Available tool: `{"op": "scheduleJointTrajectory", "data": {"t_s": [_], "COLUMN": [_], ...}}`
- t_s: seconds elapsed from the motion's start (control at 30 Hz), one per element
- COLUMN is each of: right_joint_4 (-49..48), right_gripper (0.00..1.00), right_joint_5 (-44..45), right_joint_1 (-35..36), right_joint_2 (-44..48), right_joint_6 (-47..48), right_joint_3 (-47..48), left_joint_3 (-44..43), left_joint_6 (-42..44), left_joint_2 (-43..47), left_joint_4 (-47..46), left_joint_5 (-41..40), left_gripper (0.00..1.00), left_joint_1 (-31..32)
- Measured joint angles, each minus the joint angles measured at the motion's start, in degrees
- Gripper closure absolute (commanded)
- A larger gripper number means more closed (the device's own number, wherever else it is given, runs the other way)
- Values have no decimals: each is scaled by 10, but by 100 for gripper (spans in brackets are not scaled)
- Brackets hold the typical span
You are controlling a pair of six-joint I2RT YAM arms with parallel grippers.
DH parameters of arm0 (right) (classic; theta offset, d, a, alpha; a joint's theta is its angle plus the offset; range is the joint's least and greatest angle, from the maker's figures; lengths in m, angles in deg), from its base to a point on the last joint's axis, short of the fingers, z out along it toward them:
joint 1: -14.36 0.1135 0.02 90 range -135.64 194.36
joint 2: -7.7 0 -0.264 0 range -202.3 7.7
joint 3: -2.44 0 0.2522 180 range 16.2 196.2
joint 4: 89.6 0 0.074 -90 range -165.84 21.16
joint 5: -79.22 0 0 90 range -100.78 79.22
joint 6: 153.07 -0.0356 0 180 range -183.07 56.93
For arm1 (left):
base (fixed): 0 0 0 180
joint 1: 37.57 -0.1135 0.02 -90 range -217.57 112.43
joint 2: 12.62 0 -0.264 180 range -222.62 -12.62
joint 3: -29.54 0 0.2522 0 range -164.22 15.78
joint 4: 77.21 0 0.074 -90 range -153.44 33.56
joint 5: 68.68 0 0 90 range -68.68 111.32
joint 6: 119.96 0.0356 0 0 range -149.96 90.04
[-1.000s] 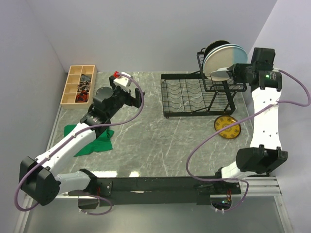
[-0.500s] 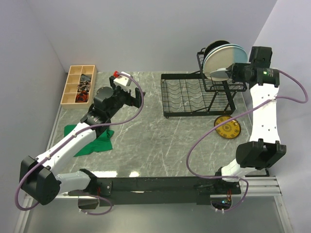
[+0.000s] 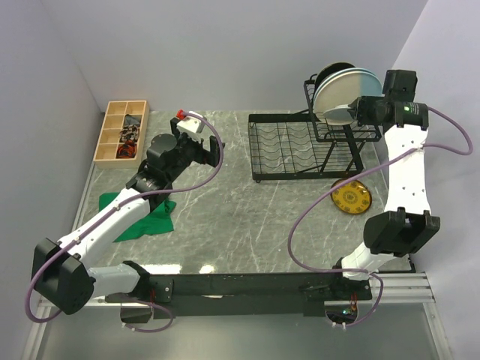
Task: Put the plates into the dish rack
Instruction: Insert the plate into the dish rack
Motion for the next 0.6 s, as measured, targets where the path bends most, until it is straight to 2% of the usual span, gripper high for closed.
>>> {"op": "scheduleJointTrajectory", "data": {"t_s": [0.6], "right_joint_4": [1], "right_gripper": [100], "right_joint_5": [11], "right_joint_1": [9], "right_joint_2": [-18], "right_joint_6": [0], "right_joint_3": [0], "left_joint_3": [-2], "left_joint_6": [-2], "left_joint_2": [-13], "left_joint_4": [0], "left_joint_5": [0], "left_gripper": [1], "left_joint_1": [-3]}}
